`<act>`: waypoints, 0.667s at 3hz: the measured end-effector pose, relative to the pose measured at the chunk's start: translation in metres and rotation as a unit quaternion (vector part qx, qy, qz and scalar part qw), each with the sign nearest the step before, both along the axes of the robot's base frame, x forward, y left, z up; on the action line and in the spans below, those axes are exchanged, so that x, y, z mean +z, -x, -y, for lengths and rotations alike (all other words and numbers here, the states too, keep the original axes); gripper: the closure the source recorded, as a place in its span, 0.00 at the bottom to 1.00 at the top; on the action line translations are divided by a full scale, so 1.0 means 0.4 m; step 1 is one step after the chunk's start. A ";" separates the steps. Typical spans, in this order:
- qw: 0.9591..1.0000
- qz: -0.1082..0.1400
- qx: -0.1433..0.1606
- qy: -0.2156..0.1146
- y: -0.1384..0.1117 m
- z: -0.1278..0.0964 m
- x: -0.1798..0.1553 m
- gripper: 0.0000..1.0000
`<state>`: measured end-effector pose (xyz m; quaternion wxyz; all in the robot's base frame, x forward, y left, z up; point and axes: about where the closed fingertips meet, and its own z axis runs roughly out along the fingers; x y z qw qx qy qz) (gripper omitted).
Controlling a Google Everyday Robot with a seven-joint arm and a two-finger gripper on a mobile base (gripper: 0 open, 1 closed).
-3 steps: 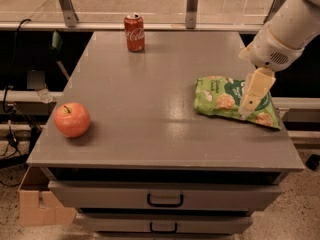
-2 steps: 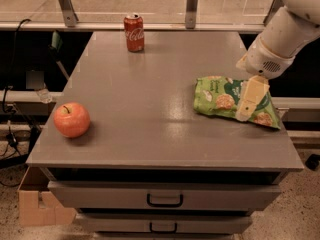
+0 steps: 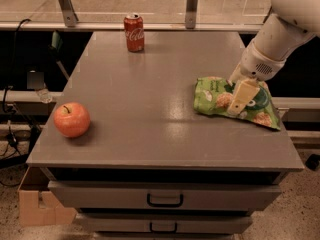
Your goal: Move green rice chip bag near coke can
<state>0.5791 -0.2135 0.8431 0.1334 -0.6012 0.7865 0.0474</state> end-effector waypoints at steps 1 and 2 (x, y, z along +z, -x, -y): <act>1.000 0.017 -0.006 -0.010 -0.022 0.006 0.039 0.61; 0.998 0.052 -0.016 -0.025 -0.054 0.025 0.123 0.85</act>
Offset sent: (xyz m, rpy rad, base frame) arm 0.0367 -0.0241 0.1013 0.0901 -0.2062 -0.0645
